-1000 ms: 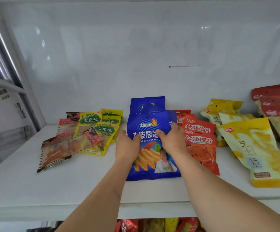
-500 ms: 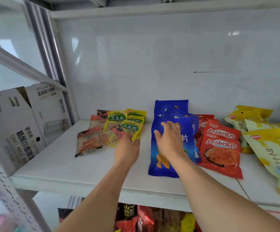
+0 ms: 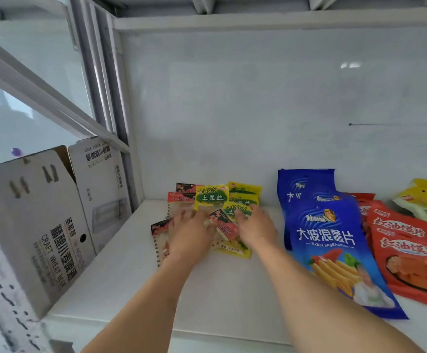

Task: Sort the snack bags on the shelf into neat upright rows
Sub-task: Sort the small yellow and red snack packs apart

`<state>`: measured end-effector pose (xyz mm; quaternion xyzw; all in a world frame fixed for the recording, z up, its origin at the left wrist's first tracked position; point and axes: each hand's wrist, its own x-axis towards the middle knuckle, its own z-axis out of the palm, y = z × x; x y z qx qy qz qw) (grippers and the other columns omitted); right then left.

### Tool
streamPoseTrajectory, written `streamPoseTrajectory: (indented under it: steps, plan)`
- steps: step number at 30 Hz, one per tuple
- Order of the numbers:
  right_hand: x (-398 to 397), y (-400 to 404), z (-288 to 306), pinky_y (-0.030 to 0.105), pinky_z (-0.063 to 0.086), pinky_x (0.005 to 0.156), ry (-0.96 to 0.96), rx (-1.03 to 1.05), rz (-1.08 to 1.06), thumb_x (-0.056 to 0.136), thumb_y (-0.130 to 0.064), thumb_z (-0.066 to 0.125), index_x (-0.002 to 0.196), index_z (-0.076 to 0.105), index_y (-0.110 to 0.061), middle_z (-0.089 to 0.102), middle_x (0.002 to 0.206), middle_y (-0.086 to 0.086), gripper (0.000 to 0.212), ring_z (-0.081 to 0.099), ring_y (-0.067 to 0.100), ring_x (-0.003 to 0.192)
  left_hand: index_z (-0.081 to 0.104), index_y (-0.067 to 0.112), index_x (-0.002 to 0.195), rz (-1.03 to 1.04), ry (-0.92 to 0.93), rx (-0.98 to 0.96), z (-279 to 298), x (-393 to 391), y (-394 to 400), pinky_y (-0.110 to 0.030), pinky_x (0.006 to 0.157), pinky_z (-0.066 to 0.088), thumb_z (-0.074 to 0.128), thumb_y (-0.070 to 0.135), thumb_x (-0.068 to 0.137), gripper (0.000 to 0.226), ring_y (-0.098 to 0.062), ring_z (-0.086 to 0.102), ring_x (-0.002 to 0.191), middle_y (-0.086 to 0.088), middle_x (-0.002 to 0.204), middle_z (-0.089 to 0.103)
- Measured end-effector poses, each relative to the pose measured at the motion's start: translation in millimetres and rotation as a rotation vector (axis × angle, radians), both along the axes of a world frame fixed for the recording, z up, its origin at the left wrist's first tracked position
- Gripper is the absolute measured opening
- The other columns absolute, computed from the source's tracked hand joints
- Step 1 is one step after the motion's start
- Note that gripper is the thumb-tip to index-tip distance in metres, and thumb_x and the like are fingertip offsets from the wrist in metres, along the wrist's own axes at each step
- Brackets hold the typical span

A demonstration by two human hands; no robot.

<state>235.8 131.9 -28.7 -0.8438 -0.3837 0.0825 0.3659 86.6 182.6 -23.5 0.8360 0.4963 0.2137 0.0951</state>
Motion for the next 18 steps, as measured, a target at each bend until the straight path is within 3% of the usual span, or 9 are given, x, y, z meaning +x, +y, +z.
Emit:
streamPoseTrajectory:
  steps: [7, 18]
  plan:
    - [-2.9, 32.7, -12.8, 0.048, 0.028, 0.112, 0.043, -0.103, -0.219, 0.095, -0.063, 0.033, 0.152, 0.024, -0.014, 0.040, 0.149, 0.017, 0.076, 0.035, 0.035, 0.138, 0.038, 0.036, 0.151, -0.145, 0.246, -0.088, -16.4, -8.6, 39.9, -0.054, 0.120, 0.009, 0.039, 0.073, 0.091, 0.070, -0.034, 0.013, 0.152, -0.005, 0.163, 0.029]
    - [-8.4, 55.3, -28.9, 0.045, 0.034, 0.107, -0.058, -0.085, -0.291, 0.094, -0.058, 0.044, 0.137, 0.042, -0.012, 0.054, 0.137, 0.014, 0.063, 0.047, 0.034, 0.128, 0.035, 0.019, 0.151, 0.045, 0.224, -0.117, -19.1, -27.0, 77.9, -0.052, 0.118, 0.021, 0.043, 0.042, 0.096, 0.060, -0.033, 0.024, 0.146, -0.006, 0.161, 0.028]
